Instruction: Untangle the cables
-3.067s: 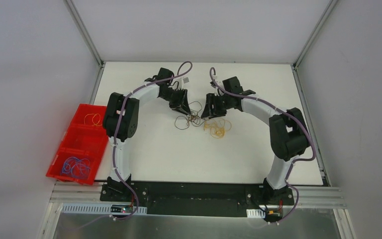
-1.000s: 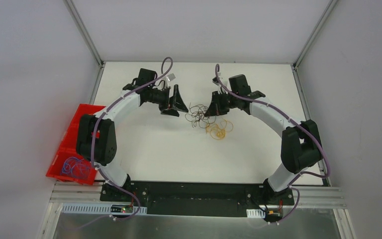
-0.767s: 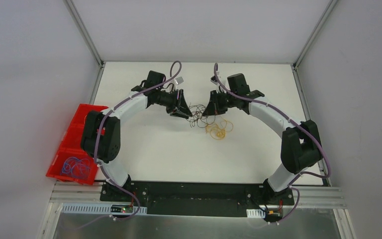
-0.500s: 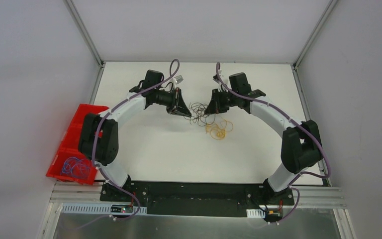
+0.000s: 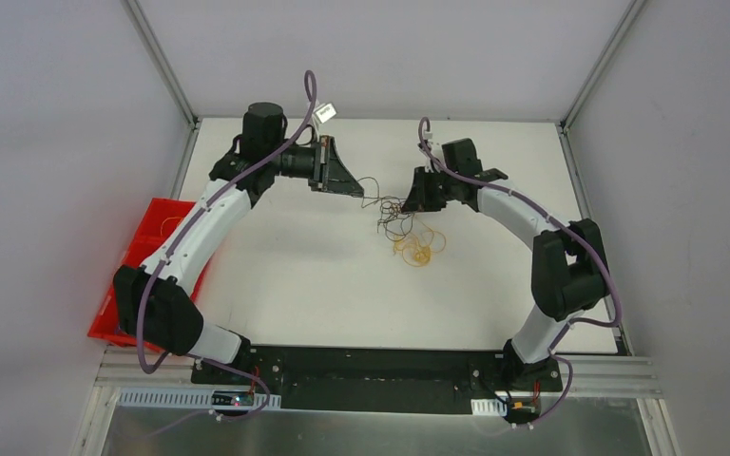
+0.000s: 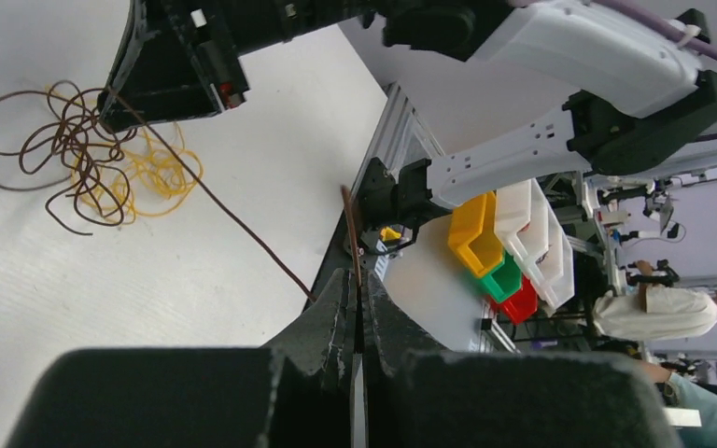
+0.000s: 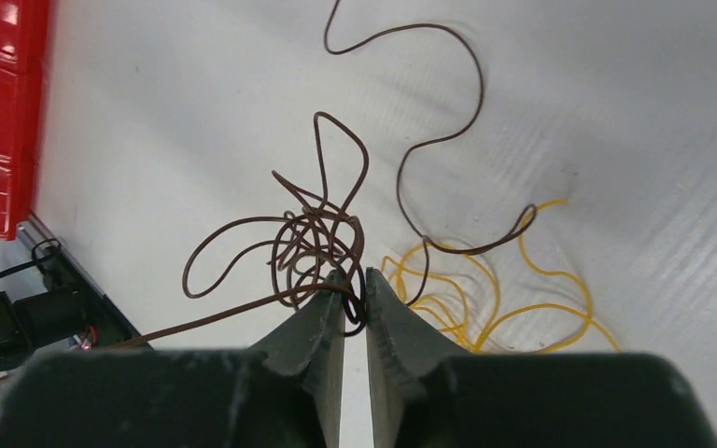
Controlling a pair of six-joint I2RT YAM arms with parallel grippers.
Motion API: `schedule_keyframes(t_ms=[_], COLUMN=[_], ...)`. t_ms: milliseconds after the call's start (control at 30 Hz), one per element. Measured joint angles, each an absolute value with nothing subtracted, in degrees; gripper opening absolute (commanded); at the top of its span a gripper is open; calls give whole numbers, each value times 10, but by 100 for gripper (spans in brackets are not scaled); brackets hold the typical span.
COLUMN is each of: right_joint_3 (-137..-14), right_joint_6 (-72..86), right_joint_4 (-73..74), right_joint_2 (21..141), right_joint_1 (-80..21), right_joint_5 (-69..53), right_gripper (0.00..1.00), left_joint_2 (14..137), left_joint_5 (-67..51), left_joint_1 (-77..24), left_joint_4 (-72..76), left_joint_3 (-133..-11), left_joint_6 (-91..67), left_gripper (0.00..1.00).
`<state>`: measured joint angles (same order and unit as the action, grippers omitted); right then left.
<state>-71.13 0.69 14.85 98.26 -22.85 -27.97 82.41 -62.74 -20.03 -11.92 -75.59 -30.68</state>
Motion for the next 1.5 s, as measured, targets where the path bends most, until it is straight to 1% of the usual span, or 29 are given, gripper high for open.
schedule_keyframes(t_ms=[67,200,267,333,367,467,633,833,867,900,933,967,1000,1067,1100,1133,1200,1300,1400,1433,1500], right_joint_3=[-711,-711,-711,-710,-708,-693,-669,-671,-671,-671,-671,-673,-673,-673,-672,-668,-652,-659,-678,-676,-654], right_joint_6=[-3,-20,-27,-29,-30,-34,-68,-132,-141,-148,-156,-165,-169,-178,-173,-169,-164,-169,-202,-220,-267], right_joint_4=[149,152,154,153,150,143,157,181,186,189,193,199,203,214,214,204,175,169,159,152,124], right_joint_2=[987,1000,1002,1002,1002,996,961,955,957,960,965,973,978,985,984,980,958,937,934,929,909], right_joint_1=[-222,-207,-203,-198,-195,-188,-185,-185,-185,-184,-184,-184,-184,-184,-183,-183,-188,-207,-231,-237,-247], right_joint_5=[-267,-258,-255,-263,-271,-301,-321,-270,-258,-250,-239,-228,-224,-227,-233,-241,-257,-283,-323,-337,-360], right_gripper=[21,23,28,37,40,40,24,2,1,5,11,23,41,65,72,74,75,77,87,89,90], left_joint_2=[824,824,824,824,823,821,836,867,867,867,867,867,866,864,864,864,866,870,873,874,876], left_joint_5=[-629,-629,-630,-627,-625,-619,-612,-606,-606,-605,-602,-599,-597,-595,-595,-595,-595,-596,-600,-601,-607], left_joint_1=[-198,-185,-166,-151,-143,-118,-77,-53,-52,-51,-51,-48,-48,-44,-44,-44,-44,-44,-44,-44,-44], left_joint_4=[-126,-138,-143,-144,-145,-147,-157,-135,-132,-128,-123,-117,-111,-101,-97,-95,-90,-78,-62,-57,-43], left_joint_3=[-785,-862,-896,-929,-942,-970,-1036,-1164,-1175,-1188,-1200,-1208,-1213,-1214,-1214,-1211,-1206,-1203,-1203,-1203,-1203], left_joint_6=[-307,-307,-309,-309,-309,-310,-328,-361,-364,-368,-369,-371,-373,-381,-384,-387,-396,-408,-422,-427,-435], left_gripper=[0,0,0,0,0,0,0,0,0,0,0,0,0,0,0,0,0,0,0,0,0])
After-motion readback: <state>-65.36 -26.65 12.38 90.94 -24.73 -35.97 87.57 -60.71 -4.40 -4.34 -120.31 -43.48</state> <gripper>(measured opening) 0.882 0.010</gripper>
